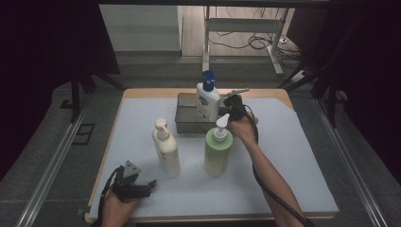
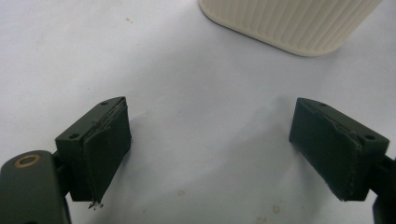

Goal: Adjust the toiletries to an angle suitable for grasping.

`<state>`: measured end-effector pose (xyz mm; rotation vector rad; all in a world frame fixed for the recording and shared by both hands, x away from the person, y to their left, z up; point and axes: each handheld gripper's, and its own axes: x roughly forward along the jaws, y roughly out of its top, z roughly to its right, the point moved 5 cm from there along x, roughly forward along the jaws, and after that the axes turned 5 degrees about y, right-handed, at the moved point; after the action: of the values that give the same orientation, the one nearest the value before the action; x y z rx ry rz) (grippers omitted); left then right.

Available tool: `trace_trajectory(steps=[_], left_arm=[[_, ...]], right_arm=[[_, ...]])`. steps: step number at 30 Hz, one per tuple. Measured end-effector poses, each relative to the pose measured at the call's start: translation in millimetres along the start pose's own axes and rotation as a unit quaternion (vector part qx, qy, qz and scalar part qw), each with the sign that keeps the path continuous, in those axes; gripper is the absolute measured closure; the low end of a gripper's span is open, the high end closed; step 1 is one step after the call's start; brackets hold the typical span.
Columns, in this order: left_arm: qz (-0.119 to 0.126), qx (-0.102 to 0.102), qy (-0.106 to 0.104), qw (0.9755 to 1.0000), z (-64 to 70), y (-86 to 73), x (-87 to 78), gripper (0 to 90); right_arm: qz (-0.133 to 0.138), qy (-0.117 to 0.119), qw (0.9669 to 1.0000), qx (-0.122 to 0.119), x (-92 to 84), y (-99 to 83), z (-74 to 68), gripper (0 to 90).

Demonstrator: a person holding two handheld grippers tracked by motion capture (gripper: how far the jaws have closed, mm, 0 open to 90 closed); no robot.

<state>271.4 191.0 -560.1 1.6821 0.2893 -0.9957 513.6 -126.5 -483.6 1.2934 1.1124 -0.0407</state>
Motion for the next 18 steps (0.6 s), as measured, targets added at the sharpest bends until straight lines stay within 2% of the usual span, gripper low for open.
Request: trace_trajectory(steps=[11,18], left_arm=[[0.0,0.0,0.0,1.0,0.0,0.0,0.0,12.7],[0.0,0.0,0.0,1.0,0.0,0.0,0.0,12.6]], right_arm=[[-0.018,0.0,0.9997,-0.013,3.6,-2.5,-0.6,89.6],[-0.024,0.002,0.9996,-0.012,6.6,-4.0,-1.9,89.6]])
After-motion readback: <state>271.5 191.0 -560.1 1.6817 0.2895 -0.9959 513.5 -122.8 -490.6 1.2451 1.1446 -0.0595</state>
